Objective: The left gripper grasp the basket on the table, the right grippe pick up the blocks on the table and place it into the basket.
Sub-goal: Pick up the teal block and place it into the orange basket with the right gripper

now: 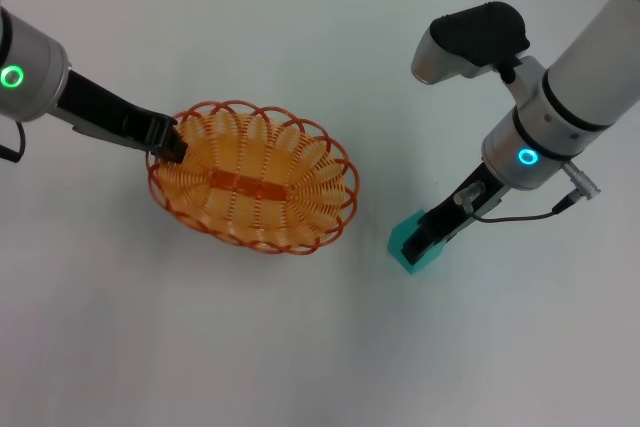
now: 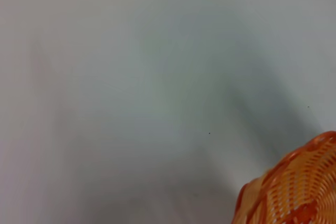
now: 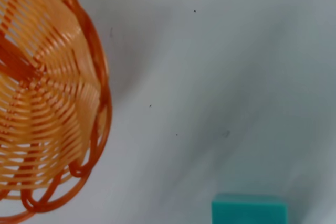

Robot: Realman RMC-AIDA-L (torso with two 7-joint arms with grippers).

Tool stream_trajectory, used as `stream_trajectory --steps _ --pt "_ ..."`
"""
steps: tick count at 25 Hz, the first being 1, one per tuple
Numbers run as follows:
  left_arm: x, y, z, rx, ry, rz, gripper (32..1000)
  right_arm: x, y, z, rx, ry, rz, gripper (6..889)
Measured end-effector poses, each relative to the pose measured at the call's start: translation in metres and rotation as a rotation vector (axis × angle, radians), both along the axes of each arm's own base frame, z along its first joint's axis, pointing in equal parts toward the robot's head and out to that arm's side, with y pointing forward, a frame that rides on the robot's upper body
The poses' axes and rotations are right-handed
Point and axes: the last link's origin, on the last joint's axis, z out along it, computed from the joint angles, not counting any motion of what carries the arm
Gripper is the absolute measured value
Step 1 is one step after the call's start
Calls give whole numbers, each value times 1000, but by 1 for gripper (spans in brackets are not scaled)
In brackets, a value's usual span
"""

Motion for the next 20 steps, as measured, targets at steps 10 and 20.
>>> stream_trajectory --steps 10,20 --pt "0 0 0 0 0 0 78 0 0 0 1 1 0 553" --pt "-1 0 1 2 1 1 78 -1 0 0 3 3 2 550"
